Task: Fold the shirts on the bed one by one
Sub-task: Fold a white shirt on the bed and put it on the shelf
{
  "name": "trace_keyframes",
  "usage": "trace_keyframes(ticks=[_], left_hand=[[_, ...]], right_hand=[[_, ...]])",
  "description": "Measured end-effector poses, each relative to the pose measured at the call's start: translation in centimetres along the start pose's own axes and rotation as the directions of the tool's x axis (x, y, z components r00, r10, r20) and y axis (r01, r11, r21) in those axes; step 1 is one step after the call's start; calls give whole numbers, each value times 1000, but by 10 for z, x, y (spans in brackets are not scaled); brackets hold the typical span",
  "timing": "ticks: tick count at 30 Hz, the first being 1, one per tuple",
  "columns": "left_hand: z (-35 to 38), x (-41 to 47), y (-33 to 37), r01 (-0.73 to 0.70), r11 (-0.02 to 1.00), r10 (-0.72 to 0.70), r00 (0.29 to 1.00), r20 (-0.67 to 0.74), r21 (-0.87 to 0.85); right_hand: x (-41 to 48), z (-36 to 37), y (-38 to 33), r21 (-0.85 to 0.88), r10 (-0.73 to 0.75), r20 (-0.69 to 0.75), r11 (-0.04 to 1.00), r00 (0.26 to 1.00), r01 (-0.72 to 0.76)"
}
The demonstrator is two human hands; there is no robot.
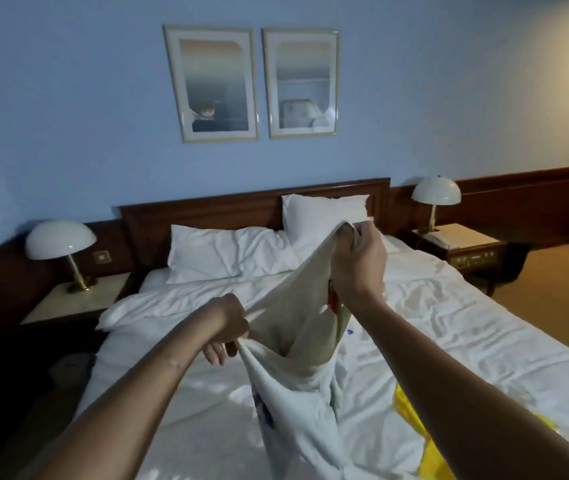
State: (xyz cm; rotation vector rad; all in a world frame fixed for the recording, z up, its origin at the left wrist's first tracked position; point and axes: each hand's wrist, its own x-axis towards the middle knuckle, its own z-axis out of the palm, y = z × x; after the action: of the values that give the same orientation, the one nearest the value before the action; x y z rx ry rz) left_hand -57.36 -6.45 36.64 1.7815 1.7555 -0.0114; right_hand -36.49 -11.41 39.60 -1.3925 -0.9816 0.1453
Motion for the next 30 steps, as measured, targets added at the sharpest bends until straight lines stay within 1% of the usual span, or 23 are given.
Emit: trace_keyframes(ticks=[1, 2, 4, 5, 6, 8, 10, 11, 12, 13, 14, 15, 16, 18, 20, 21, 23, 24, 25, 26, 27, 28, 30], left_hand=[[-15, -3, -15, 4, 996, -7, 1000, -29, -93], [-29, -5, -29, -38, 974, 20, 996, -82, -223], [-50, -6, -52, -159, 850, 69, 979, -192, -502], [-58, -7, -61, -203, 777, 86, 972, -220, -595], [-65, -6, -69, -240, 726, 106, 965, -240, -645], [-75, -3, -83, -319, 657, 151, 943, -296, -683], [-89, -5, -96, -399, 592, 195, 914, -356, -700], [-97, -9, -102, -437, 601, 242, 897, -369, -669], [-107, -12, -112, -471, 662, 313, 880, -356, -583], [-118, -14, -121, -491, 748, 382, 869, -315, -446], [-129, -17, -130, -477, 834, 415, 874, -254, -278], [-137, -18, -140, -425, 899, 401, 896, -194, -105], [-144, -21, -146, -359, 932, 363, 921, -141, 54], [-152, -22, -161, -236, 929, 278, 954, -116, 286], [-154, -20, -174, -116, 881, 212, 964, -164, 459], [-153, -20, -181, -42, 864, 170, 962, -212, 501], [-150, -22, -195, 112, 854, 71, 942, -327, 509], [-149, -17, -202, 170, 882, 16, 921, -389, 440], [-147, -11, -208, 191, 940, -61, 910, -410, 283], [-144, -6, -210, 180, 983, -150, 910, -386, 43], [-139, 0, -212, 137, 969, -201, 922, -332, -205], [-133, 8, -212, 87, 910, -216, 934, -283, -406], [-115, 26, -211, -8, 735, -222, 942, -252, -678]], right_hand=[[-9, 10, -5, 3, 0, -4, 1000, 1000, 0], [-17, 20, -9, 16, 11, 0, 1000, 1000, -11], [-33, 37, -17, 48, 53, 37, 997, 998, -55], [-40, 43, -20, 53, 63, 66, 996, 996, -66], [-46, 49, -21, 52, 51, 98, 997, 994, -56], [-55, 59, -25, 59, -5, 184, 998, 983, -6], [-61, 68, -25, 70, -33, 330, 997, 943, 10], [-63, 71, -23, 88, -18, 416, 996, 909, -20], [-66, 74, -23, 132, 4, 491, 988, 871, -79], [-67, 76, -20, 191, 38, 546, 967, 837, -168], [-68, 80, -19, 247, 69, 578, 935, 813, -255], [-69, 83, -16, 264, 101, 583, 915, 806, -305], [-69, 87, -12, 252, 126, 579, 912, 805, -324], [-72, 94, -8, 145, 147, 560, 951, 816, -271], [-72, 100, -5, 95, 96, 553, 980, 828, -177], [-72, 103, -4, 84, 79, 550, 985, 831, -149], [-70, 112, -1, 27, 40, 531, 998, 847, -64], [-70, 117, 0, 0, 23, 520, 1000, 854, -27], [-71, 122, 1, -21, 9, 513, 1000, 858, 2], [-72, 127, 3, -28, -4, 504, 999, 864, 21], [-73, 131, 3, -27, -16, 494, 999, 869, 33], [-74, 134, 5, -20, -34, 477, 999, 878, 49], [-72, 139, 8, -13, -58, 440, 997, 896, 71]])
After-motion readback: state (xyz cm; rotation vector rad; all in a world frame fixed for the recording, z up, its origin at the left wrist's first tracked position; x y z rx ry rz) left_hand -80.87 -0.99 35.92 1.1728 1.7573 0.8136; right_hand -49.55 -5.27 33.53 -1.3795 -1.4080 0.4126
